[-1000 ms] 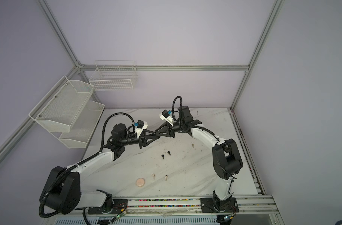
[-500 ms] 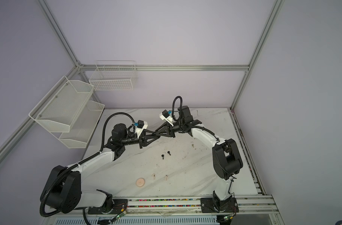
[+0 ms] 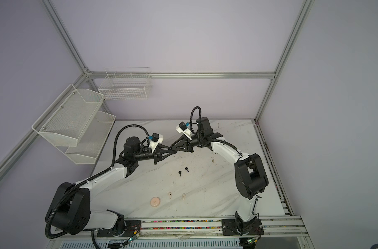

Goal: Insert wireless bluetooth earbuds into charging case
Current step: Pick up the charging case from the center of the table.

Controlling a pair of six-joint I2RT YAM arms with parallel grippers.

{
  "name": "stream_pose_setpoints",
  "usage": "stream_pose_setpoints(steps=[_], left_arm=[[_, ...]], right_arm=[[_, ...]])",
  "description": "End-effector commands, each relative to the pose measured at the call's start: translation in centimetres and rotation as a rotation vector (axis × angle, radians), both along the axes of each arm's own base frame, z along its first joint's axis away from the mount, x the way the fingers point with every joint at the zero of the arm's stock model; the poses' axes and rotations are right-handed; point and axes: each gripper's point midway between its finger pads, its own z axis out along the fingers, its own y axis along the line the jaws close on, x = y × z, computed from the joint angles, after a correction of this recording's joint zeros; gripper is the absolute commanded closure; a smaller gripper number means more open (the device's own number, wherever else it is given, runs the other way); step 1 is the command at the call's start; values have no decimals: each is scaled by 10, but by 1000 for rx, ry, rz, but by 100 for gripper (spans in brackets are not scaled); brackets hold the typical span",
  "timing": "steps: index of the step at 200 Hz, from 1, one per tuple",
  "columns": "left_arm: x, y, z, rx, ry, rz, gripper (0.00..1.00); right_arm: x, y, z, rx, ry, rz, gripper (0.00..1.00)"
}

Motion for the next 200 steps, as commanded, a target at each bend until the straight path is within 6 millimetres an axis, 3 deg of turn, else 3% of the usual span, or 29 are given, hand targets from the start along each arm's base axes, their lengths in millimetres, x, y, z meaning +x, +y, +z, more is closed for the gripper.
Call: stream_pose_setpoints(steps=[1,51,75,114,142,167,200], left_arm=[[0,-3,10,-9,-30,-21,82],[-2,-2,14,-7,-37,-24,93],[-3,-1,17,-10,-44,-26,96],[-9,0,23,-7,-48,-47,100],[-13,2,25,-5,-59,-54,100],[-15,2,30,-11,-67,-59,100],[-17,3,32,-10,-89,-61,100]], right_arm=[[-2,2,-2,15,-26,15,100],[0,2,-2,11,-22,9,100],[2,2,-1,3,-32,-9,72],[20,-19,11,-42,-196,-138,49],[23,-29,13,-107,-387,-193,41],[8,-36,15,-130,-517,-202,36],[-11,-28,19,-177,-649,-253,28]])
